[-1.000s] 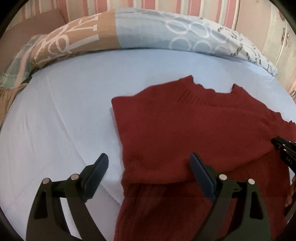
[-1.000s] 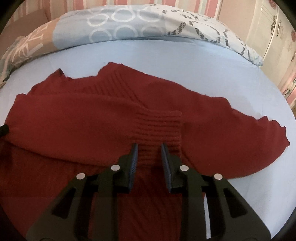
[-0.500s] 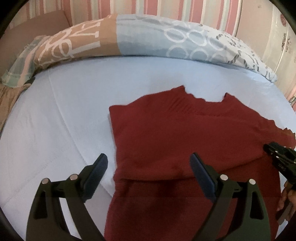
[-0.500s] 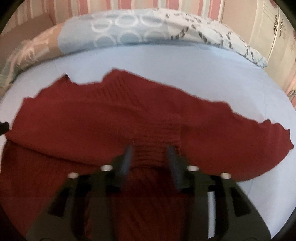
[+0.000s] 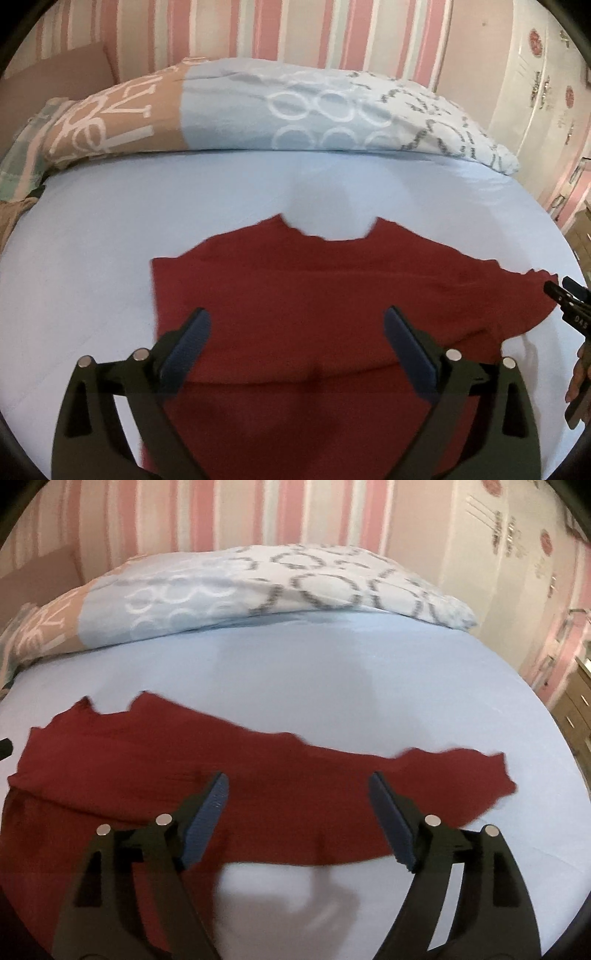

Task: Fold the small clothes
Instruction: 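Grasp the other sleeve cuff with the right gripper and lift it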

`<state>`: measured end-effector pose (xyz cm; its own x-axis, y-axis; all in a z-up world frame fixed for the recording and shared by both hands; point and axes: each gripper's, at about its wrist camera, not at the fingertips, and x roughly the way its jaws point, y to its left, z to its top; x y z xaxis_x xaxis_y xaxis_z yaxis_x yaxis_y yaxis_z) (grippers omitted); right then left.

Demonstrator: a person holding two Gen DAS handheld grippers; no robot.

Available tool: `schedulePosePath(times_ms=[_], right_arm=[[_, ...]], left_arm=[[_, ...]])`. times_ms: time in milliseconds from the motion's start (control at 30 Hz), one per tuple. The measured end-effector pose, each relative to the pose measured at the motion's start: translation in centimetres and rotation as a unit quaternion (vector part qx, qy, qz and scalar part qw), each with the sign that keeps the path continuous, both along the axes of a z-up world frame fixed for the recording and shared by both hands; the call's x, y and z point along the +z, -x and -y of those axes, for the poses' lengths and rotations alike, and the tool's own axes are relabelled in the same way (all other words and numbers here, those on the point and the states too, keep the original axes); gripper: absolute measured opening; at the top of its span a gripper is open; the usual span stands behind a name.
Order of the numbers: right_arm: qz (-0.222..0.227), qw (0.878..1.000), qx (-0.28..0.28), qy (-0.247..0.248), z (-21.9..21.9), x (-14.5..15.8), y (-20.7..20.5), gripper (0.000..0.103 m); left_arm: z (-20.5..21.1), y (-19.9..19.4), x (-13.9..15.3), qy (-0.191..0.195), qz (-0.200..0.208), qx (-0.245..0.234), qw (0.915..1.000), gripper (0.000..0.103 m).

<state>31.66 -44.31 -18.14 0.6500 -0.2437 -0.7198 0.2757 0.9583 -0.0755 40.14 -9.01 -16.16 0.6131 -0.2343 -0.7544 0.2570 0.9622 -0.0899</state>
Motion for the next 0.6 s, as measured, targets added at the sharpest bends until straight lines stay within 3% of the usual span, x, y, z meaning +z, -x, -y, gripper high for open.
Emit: schedulePosePath(times_ms=[200, 600], right_arm=[[-0.017, 0.998, -0.05, 0.023, 7.5, -1.2, 2.2, 0.082], [-0.049, 0.989, -0.136, 0.004, 19.0, -5.5, 3.5, 0.082]], left_arm=[[4.0, 0.3, -0.7, -0.008, -0.002, -0.011, 0.9999, 0.096], [9.4, 0.0, -2.6, -0.017, -0.012, -0.014, 0.9997, 0.096]])
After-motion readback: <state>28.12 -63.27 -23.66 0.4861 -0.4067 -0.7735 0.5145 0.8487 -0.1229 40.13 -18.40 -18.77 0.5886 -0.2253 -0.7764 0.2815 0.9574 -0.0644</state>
